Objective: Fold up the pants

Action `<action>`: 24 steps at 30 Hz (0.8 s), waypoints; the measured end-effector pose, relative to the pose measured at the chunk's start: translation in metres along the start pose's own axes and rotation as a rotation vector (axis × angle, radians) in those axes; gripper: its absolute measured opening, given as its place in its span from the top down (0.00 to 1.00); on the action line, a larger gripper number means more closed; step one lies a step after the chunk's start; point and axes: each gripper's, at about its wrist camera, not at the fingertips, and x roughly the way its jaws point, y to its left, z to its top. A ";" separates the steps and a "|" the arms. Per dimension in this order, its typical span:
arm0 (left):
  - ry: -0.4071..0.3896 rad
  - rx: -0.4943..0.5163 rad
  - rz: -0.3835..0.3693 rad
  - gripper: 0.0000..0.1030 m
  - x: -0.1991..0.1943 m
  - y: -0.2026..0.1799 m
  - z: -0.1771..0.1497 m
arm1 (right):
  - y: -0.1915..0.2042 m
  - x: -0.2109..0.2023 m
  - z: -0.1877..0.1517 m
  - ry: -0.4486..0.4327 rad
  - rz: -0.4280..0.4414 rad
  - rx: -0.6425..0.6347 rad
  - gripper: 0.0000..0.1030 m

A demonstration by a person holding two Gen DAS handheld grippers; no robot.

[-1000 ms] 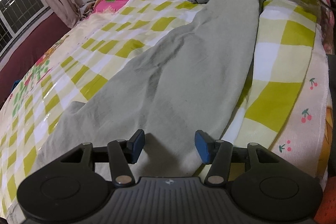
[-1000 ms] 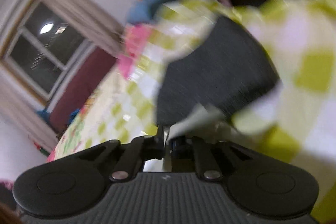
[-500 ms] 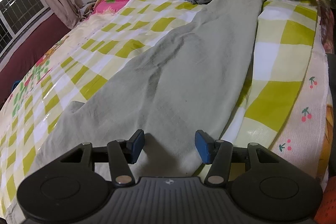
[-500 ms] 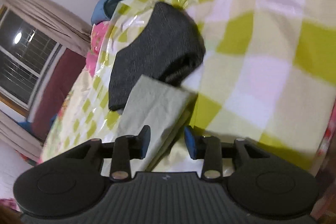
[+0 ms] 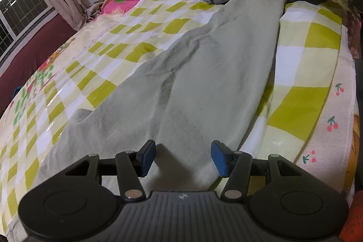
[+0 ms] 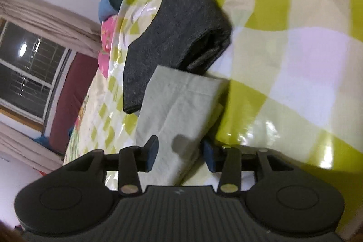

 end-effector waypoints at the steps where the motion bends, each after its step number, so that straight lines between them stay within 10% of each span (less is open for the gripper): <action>1: 0.000 0.000 -0.001 0.34 0.001 0.000 0.000 | -0.001 -0.001 -0.001 0.007 0.000 -0.008 0.61; 10: 0.020 0.022 0.009 0.34 0.003 -0.003 0.005 | 0.006 0.028 0.000 0.005 -0.022 -0.052 0.53; 15: 0.031 0.040 0.012 0.34 0.004 -0.005 0.007 | -0.002 -0.003 -0.010 -0.029 0.226 0.053 0.56; 17: 0.037 0.047 0.010 0.34 0.006 -0.005 0.008 | -0.001 0.002 -0.010 -0.046 0.204 0.021 0.56; 22: 0.048 0.052 0.020 0.34 0.006 -0.007 0.011 | -0.004 0.034 -0.006 -0.061 0.123 0.023 0.67; 24: 0.055 0.052 0.025 0.34 0.007 -0.008 0.012 | -0.006 0.033 -0.005 -0.073 0.115 0.050 0.95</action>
